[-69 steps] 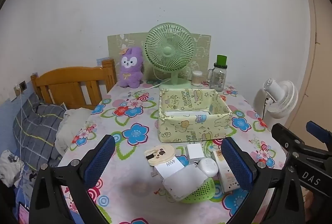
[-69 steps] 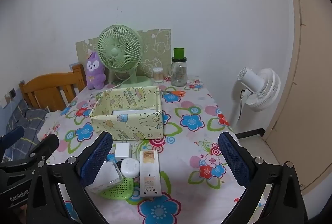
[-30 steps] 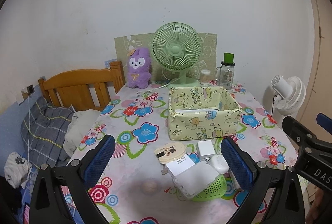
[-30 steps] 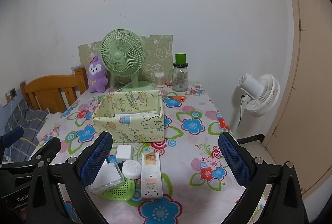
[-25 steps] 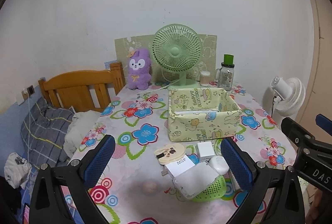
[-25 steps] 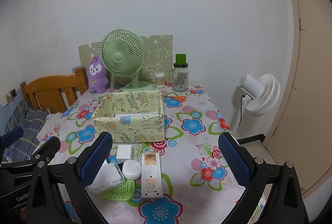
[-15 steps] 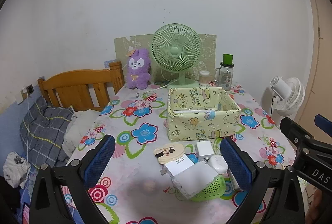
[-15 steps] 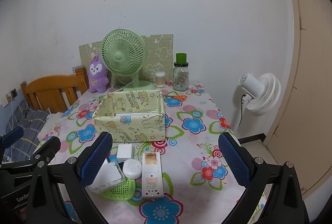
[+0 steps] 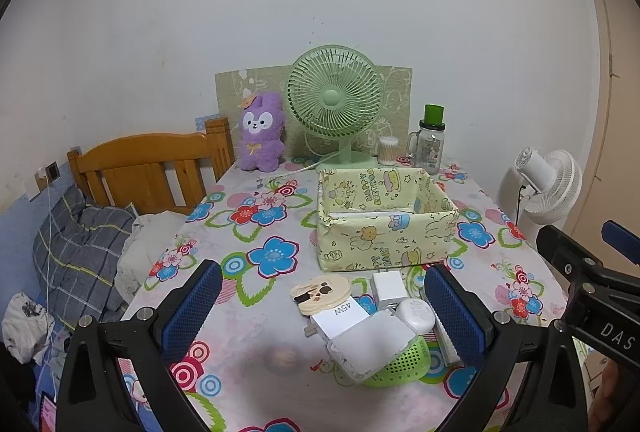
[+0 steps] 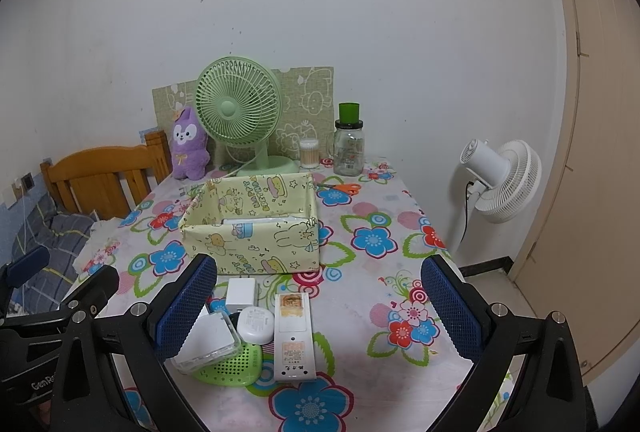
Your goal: Organize rigid objects
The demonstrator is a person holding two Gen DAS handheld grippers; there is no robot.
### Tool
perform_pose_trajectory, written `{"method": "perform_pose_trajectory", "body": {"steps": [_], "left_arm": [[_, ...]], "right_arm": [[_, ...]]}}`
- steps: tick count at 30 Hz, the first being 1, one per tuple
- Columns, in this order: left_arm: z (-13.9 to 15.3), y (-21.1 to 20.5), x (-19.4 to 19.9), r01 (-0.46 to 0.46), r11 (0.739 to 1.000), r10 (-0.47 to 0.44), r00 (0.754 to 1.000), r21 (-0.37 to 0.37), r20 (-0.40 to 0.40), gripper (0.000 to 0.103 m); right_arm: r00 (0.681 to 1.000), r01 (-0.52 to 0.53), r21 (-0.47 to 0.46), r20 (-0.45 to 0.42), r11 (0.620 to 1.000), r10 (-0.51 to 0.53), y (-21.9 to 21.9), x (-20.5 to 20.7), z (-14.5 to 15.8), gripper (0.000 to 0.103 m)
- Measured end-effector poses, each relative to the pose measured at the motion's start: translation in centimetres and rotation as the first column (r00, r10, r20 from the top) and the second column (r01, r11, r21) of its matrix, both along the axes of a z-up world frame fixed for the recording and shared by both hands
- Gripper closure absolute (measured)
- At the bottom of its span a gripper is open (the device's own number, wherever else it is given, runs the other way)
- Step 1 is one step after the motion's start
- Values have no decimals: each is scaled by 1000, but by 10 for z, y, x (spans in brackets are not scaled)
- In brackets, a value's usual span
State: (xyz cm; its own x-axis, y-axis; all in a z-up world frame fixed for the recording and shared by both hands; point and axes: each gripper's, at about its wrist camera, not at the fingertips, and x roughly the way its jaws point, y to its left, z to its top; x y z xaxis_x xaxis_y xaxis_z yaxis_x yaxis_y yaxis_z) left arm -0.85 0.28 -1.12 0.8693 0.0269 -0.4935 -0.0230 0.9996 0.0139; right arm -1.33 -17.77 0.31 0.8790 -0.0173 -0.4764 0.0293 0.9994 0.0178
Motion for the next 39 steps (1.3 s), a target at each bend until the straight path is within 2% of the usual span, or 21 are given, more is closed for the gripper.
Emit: {"method": "perform_pose_trajectory", "body": {"steps": [4,16,27,34,39], "left_arm": [[0,0,-1,0,1000,0,1000,15,-4,5],[-5,1,1,12,1000,-13,999,-24,-38,3],[-9,-1,4,13,1000,-13,999,-4,-29,3],[-19,-3,13,57,998,-57,997,-4,-43,3],[-36,-5,27,74,997,-74,994,-8,-86,3]], "right_arm": [[1000,-8,-4,6,1000,8,2,-1,0,0],[1000,-15,3,6,1000,15,3,-2,-2,0],[1000,-18,2,2,1000,18,3,-1,-5,0],[1000,-16,14,4,1000,16,0,8,-12,0],[1000,-19,-7,-7,1000,19,1,19,-26,0]]}}
